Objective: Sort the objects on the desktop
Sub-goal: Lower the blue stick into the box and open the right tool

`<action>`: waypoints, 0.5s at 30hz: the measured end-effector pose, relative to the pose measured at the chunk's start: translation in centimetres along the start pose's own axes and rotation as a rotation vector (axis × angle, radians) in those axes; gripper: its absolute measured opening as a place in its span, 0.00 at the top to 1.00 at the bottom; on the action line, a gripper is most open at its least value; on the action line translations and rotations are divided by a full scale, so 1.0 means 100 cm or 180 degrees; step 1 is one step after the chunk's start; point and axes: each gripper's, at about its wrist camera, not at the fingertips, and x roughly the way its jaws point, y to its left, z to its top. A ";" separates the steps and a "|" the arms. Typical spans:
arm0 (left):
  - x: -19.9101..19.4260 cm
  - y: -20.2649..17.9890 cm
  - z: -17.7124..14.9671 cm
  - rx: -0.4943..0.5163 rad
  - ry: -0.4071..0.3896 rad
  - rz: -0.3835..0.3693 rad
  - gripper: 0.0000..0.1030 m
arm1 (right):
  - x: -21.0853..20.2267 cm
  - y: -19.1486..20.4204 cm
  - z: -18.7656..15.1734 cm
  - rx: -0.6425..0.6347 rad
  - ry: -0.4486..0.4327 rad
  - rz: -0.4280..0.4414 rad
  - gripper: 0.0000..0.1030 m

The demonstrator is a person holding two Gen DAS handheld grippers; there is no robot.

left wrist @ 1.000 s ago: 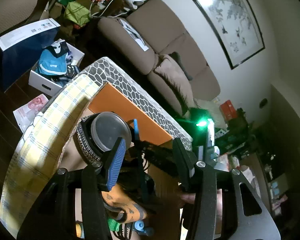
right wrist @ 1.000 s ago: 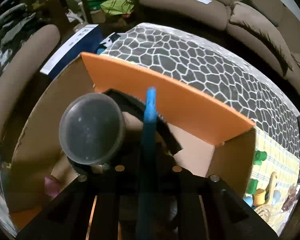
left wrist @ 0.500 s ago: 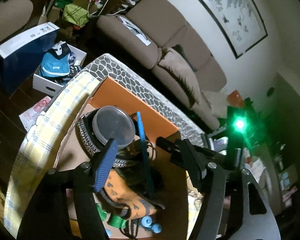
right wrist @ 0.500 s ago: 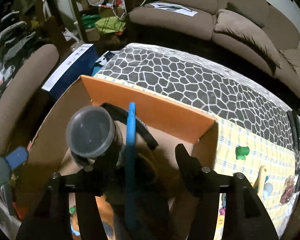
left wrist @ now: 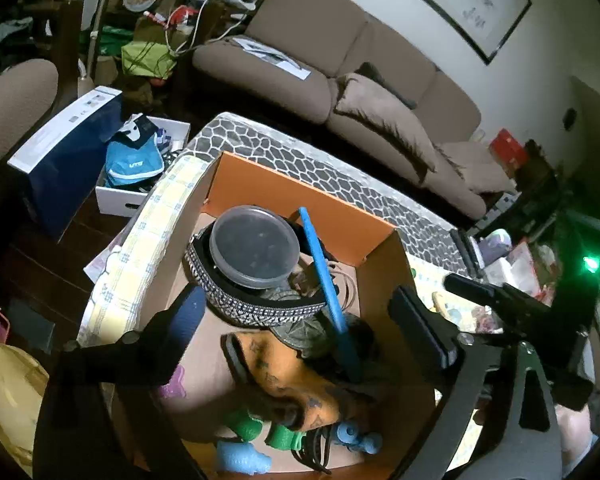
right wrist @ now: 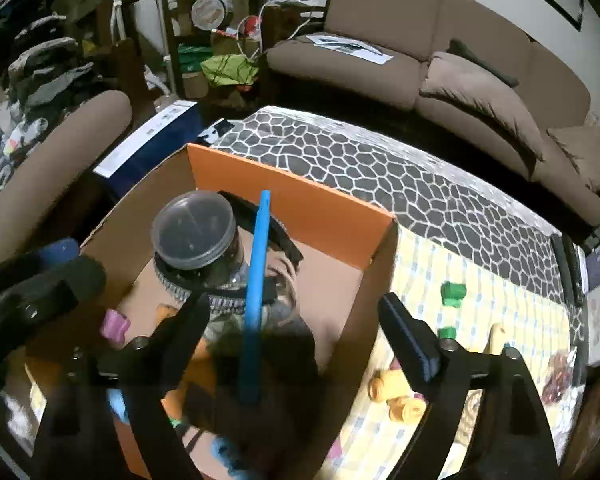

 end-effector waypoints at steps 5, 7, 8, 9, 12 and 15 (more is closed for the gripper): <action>0.001 -0.008 -0.006 0.0174 0.0021 0.0160 0.01 | -0.015 -0.003 -0.014 0.0014 -0.0133 -0.0043 0.01; 0.001 -0.013 -0.008 0.0246 0.0021 0.0199 0.00 | -0.018 -0.005 -0.020 0.0035 -0.0134 -0.0049 0.01; 0.001 -0.016 -0.009 0.0273 0.0024 0.0213 0.00 | -0.020 -0.007 -0.023 0.0046 -0.0135 -0.0076 0.01; 0.000 -0.019 -0.010 0.0293 0.0020 0.0227 0.00 | -0.022 -0.009 -0.025 0.0050 -0.0138 -0.0090 0.01; -0.001 -0.026 -0.012 0.0341 0.0017 0.0262 0.00 | -0.029 -0.016 -0.034 0.0091 -0.0163 -0.0112 0.01; 0.000 -0.032 -0.014 0.0380 0.0030 0.0286 0.00 | -0.035 -0.023 -0.043 0.0130 -0.0176 -0.0120 0.01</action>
